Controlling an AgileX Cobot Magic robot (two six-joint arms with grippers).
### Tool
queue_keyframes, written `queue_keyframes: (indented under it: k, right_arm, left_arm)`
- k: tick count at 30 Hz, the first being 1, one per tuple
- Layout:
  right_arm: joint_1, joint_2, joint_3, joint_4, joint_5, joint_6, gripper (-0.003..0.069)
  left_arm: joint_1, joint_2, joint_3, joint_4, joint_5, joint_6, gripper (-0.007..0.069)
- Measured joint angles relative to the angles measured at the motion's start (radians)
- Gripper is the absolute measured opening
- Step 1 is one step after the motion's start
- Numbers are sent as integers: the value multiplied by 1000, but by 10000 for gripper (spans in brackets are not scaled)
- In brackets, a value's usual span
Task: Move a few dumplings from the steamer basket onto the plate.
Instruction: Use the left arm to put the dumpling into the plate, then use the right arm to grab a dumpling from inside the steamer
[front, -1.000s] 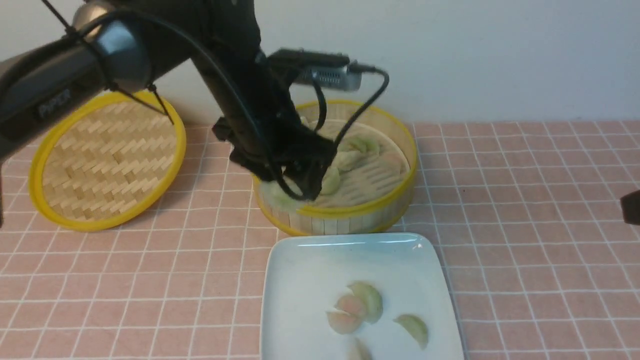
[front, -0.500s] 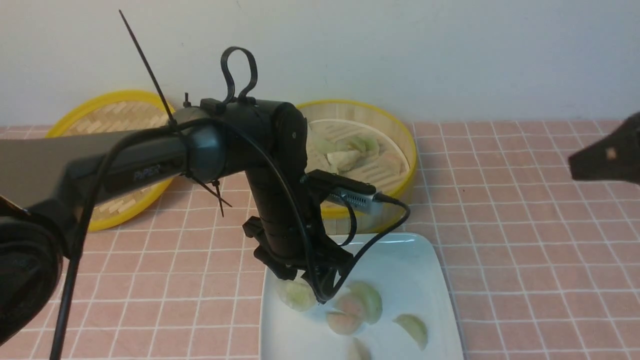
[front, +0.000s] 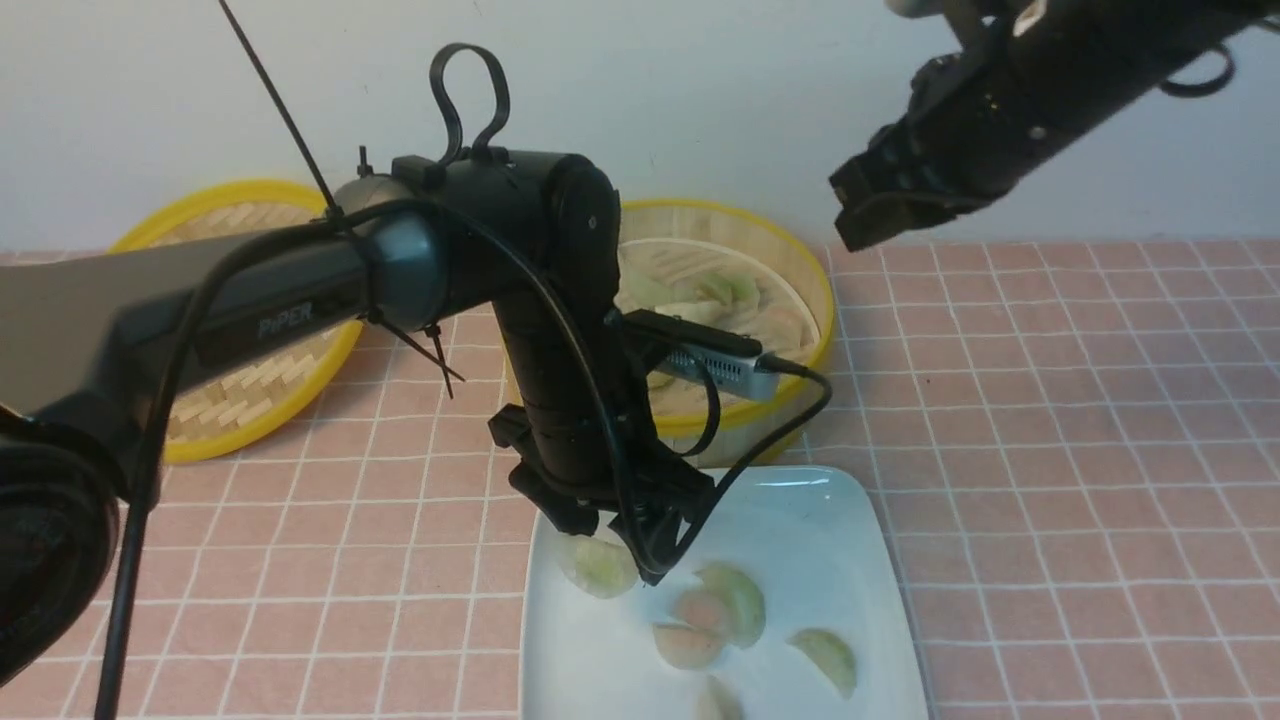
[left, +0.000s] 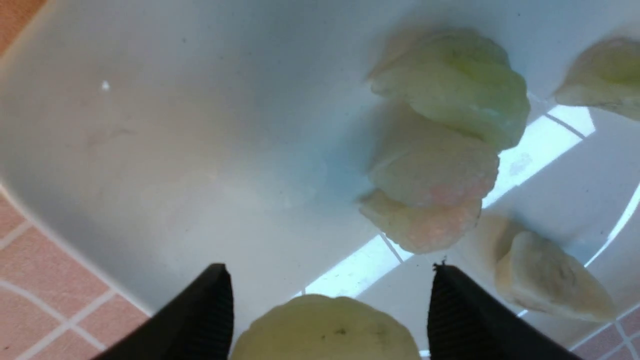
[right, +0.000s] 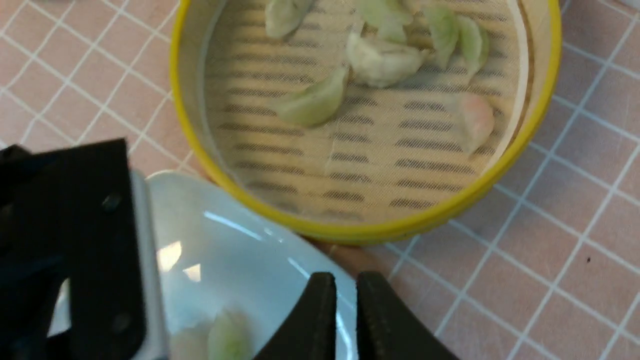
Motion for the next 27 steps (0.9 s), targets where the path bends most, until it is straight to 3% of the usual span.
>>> queue_keyframes:
  k: [6,9,14,17,21,22,27]
  right_arm:
    - [0,200,-196,-47,58,11,267]
    - [0,288,-272,-71,62,11,388]
    - [0,384,-331,-72,-3,11,454]
    - [1,439,-349,-69,-64,-5,459]
    - [1,511,-367,-69,-124,-36,459]
    - [2,525,-372,-71,-133,-43,459]
    - [15,565,-374,-117,-162,-57,452]
  left_arm:
    - [1,7,0,0,1,0,552]
    - [1,20,0,0,1,0,640]
    - [1,22,-31,4,4,-11,657]
    - [1,3,-50,53,3,-39,517]
    - [2,-89,-36,147,4,-90,118]
    - [3,-122,-24,157,5,-96,65]
    - [3,-295,57,165,15,-117,-4]
